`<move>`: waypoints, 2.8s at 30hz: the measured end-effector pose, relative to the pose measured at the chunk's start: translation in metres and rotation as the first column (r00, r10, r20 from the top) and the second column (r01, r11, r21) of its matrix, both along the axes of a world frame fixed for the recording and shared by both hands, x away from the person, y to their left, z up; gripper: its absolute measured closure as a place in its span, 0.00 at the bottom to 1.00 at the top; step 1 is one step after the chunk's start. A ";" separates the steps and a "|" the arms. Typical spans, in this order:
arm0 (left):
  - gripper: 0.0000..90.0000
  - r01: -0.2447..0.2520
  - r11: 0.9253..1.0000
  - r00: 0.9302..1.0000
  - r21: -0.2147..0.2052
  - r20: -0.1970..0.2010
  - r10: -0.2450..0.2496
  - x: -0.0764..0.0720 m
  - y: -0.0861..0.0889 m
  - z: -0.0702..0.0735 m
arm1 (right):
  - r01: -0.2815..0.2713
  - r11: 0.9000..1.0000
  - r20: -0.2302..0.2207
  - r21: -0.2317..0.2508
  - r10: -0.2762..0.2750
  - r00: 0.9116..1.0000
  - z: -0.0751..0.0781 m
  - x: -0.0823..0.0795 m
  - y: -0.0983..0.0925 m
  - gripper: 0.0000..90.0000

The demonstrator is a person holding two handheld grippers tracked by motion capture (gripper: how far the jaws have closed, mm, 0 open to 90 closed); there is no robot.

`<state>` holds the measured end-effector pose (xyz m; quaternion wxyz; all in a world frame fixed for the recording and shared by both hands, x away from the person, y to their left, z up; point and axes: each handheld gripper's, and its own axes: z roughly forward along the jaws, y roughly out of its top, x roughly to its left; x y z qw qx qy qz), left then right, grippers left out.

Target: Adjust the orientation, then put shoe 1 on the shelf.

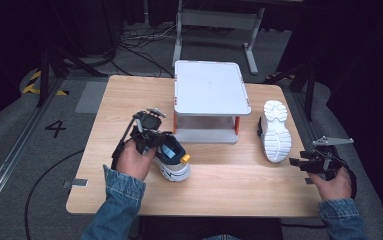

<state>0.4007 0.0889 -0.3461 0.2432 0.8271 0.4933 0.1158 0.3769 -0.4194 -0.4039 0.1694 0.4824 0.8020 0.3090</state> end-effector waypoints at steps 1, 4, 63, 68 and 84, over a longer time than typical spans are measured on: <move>0.84 0.027 1.000 1.000 0.014 -0.009 -0.027 -0.003 -0.009 0.000 | 0.000 1.000 -0.002 0.002 0.000 1.000 0.000 0.000 0.001 0.45; 0.84 0.078 0.996 0.996 0.036 -0.033 -0.077 -0.006 -0.027 -0.002 | -0.010 1.000 -0.002 -0.001 0.010 1.000 0.000 0.002 0.003 0.45; 0.81 0.525 0.849 0.820 0.056 -0.301 -0.487 -0.035 -0.130 -0.015 | -0.079 0.997 -0.030 0.015 0.080 0.996 0.000 0.003 0.015 0.53; 0.81 0.570 0.817 0.804 0.085 -0.261 -0.534 -0.026 -0.133 0.000 | -0.077 0.997 -0.029 0.012 0.078 0.997 0.000 0.000 0.013 0.53; 0.80 0.656 0.751 0.741 0.069 -0.248 -0.624 0.036 -0.142 -0.003 | -0.031 1.000 -0.034 0.005 0.031 0.999 -0.005 -0.020 -0.003 0.53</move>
